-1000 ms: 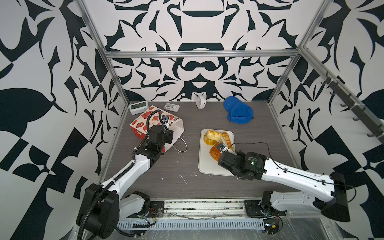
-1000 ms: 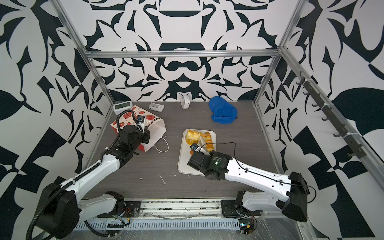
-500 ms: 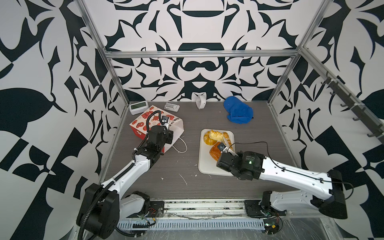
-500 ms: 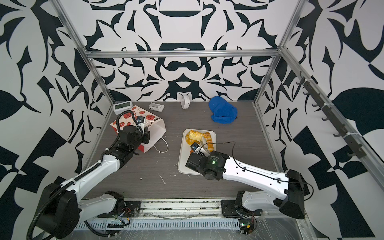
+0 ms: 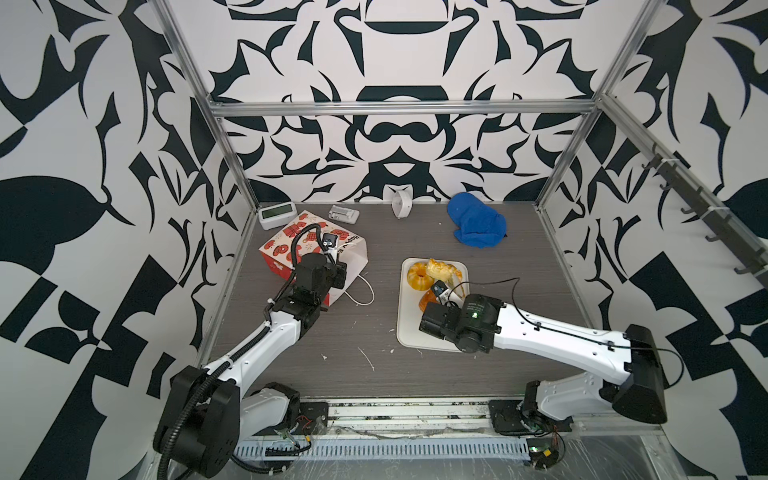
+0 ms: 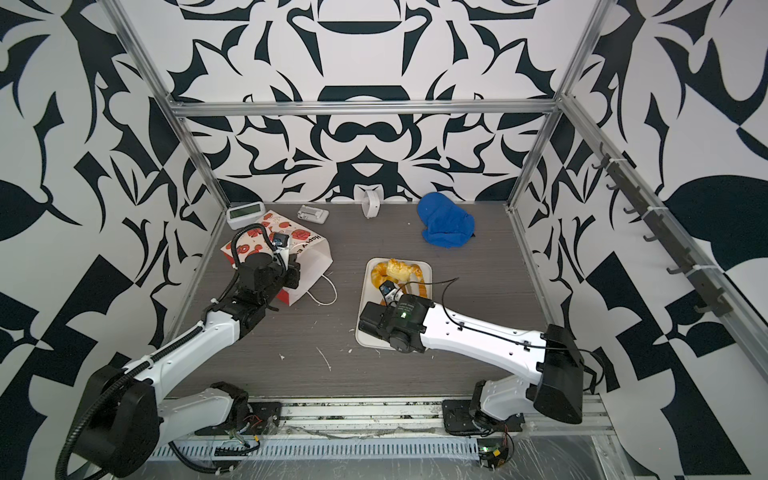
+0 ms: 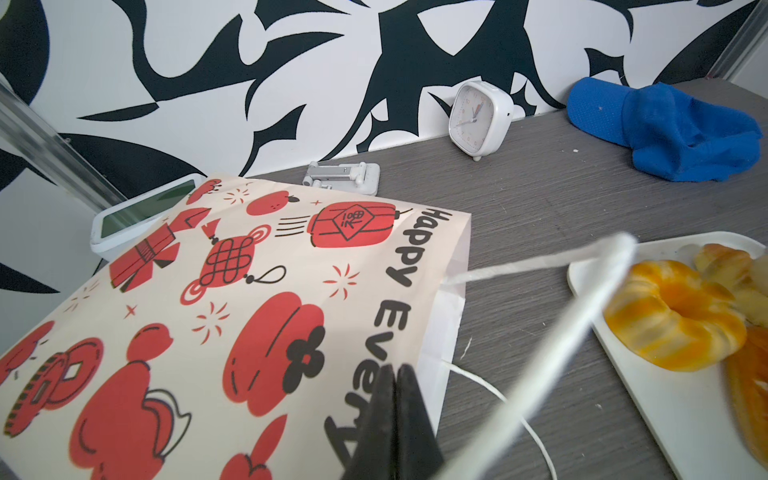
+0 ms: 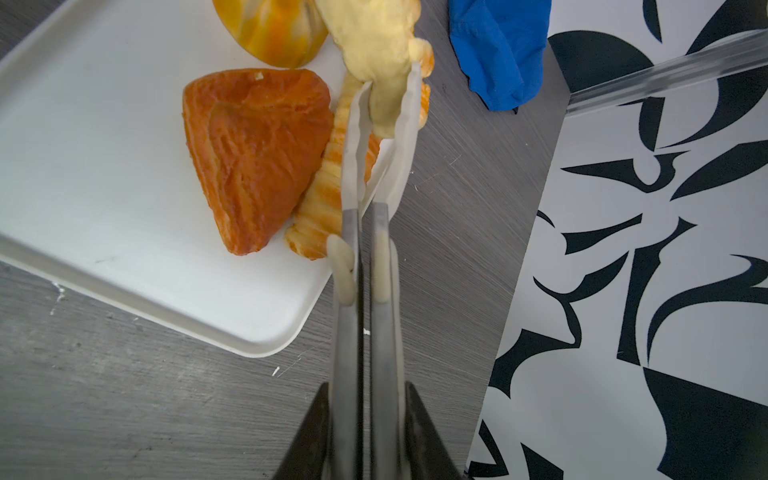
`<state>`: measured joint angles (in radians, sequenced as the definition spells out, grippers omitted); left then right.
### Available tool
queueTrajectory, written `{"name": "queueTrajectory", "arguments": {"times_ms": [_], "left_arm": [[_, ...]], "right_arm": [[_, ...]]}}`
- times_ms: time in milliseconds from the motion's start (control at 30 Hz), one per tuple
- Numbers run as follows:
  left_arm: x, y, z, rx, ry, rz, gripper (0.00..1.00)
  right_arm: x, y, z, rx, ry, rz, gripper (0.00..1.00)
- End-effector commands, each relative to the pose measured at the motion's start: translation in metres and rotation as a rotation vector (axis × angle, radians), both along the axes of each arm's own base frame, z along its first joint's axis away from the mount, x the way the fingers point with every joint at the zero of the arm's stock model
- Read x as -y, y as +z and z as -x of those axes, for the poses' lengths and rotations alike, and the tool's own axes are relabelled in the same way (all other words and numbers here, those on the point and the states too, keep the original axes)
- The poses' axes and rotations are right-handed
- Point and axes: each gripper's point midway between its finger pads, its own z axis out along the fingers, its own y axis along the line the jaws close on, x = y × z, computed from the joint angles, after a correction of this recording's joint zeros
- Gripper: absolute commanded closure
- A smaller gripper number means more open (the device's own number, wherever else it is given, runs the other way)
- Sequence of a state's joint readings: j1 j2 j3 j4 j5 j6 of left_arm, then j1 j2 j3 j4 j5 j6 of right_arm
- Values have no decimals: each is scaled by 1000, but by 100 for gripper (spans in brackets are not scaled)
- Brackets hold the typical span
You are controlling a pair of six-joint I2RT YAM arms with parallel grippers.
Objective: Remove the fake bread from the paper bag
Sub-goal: 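Lower the pale pastry onto the tray beside the other breads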
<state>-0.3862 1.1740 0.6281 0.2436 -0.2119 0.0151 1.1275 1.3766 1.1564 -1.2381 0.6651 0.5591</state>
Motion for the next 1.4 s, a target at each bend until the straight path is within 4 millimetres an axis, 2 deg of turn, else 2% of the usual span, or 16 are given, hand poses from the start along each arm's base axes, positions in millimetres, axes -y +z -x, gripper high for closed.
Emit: {"name": "queueTrajectory", "arguments": {"times_ms": [0, 400, 533, 633, 967, 1367], "left_arm": [[1, 4, -1, 22, -3, 30, 97], [-1, 0, 0, 17, 0, 33, 97], [-1, -1, -1, 15, 1, 35, 97], [0, -2, -1, 12, 0, 33, 97], [-1, -3, -1, 9, 0, 35, 97], [0, -2, -2, 9, 0, 38, 97]], "right_arm": [[5, 9, -4, 51, -50, -25, 100], [0, -21, 1, -20, -81, -10, 100], [-6, -25, 4, -52, -74, -39, 93], [-9, -24, 6, -63, -66, -65, 86], [-16, -26, 13, -99, -54, -139, 73], [-16, -24, 20, -115, -49, -207, 66]]}}
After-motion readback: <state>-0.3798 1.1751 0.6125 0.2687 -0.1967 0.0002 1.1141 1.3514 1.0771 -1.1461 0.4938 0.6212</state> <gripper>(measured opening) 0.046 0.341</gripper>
